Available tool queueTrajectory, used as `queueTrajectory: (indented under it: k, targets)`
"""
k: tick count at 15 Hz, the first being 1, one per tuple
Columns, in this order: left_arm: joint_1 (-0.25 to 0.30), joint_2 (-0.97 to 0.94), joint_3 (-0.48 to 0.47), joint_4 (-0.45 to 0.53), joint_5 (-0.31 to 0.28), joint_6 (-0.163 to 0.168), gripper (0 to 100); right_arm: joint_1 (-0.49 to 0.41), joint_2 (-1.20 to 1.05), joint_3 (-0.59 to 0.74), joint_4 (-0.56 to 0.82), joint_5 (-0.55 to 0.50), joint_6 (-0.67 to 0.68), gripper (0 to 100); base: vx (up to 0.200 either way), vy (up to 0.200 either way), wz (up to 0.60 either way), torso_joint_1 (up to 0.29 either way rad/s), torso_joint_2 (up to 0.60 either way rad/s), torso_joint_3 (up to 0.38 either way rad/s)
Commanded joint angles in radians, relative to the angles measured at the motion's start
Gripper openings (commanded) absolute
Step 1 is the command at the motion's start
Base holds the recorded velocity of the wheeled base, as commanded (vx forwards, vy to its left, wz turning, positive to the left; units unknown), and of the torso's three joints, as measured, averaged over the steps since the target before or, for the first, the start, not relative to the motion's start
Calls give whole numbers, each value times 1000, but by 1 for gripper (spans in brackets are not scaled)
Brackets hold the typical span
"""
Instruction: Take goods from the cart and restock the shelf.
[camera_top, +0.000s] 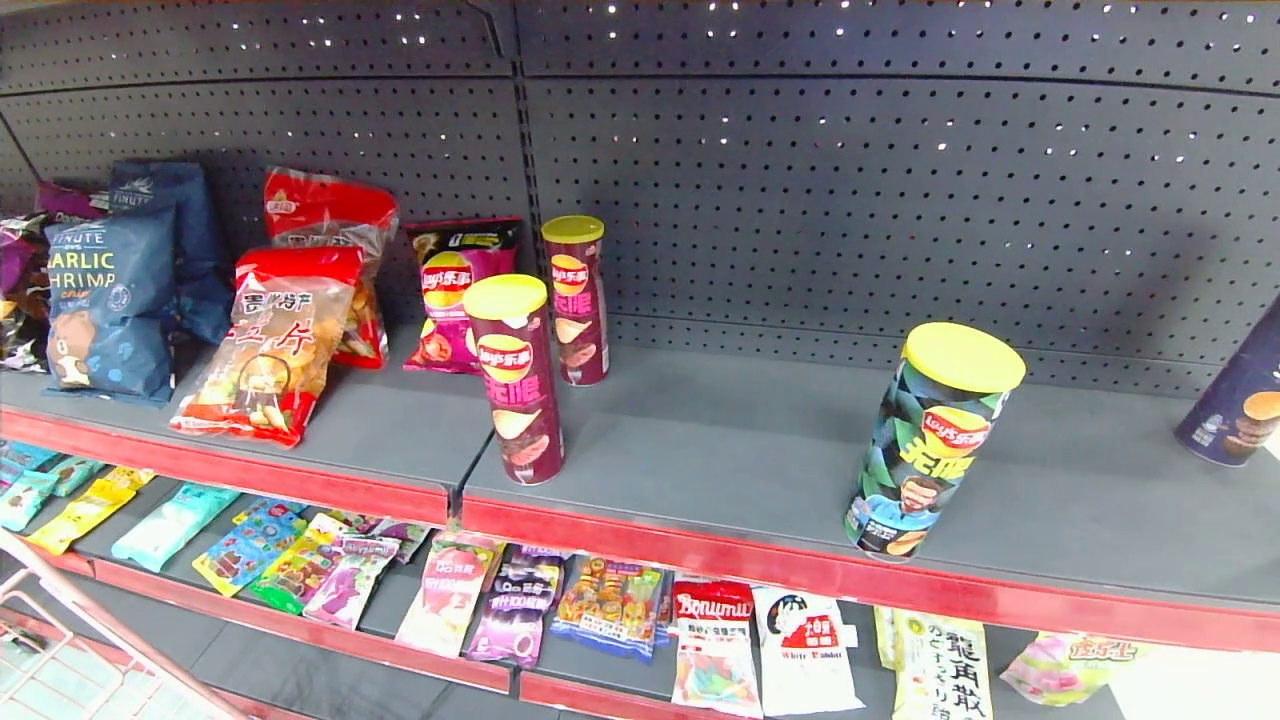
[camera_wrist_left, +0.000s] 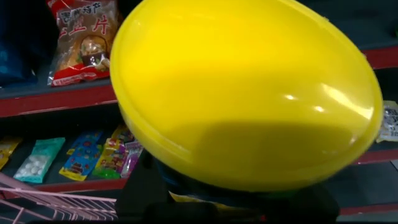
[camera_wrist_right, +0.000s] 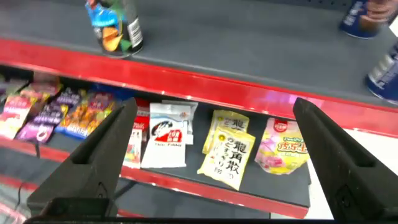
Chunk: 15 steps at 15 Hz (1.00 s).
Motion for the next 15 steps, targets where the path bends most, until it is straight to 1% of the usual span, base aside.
queueTrajectory:
  k: [1,3,6,7,8,10,11,13,14,15]
  targets:
    - [1,-67,-6,2,24,-9,0,0,-14,-1,0,-8,11,100,0,0,0,0,0,0]
    - [1,-71,-6,0,30,-14,0,2,-14,-1,0,-11,21,100,0,0,0,0,0,0]
    - [1,-49,-14,2,24,-15,0,2,-14,-1,0,-12,33,100,0,0,0,0,0,0]
    - [-4,-35,-11,2,22,-28,0,2,-14,-1,0,-11,31,100,0,0,0,0,0,0]
    - [-4,-29,-5,2,21,-58,0,2,-14,-1,0,-11,31,100,0,0,0,0,0,0]
    - [-4,18,-5,0,7,-71,0,2,-14,-1,2,-11,33,100,0,0,0,0,0,0]
    - [-5,68,-12,-6,-13,-71,0,2,-14,-1,2,-9,33,100,0,0,0,0,0,0]
    - [-4,167,-12,-57,-96,-71,0,2,-13,-1,3,-3,34,100,0,0,0,0,0,0]
    - [-4,209,-14,-73,-113,-72,0,2,-14,-1,3,-3,34,100,0,0,0,0,0,0]
    - [-5,287,-22,-130,-128,-74,0,2,-14,-1,3,-1,33,100,0,0,0,0,0,0]
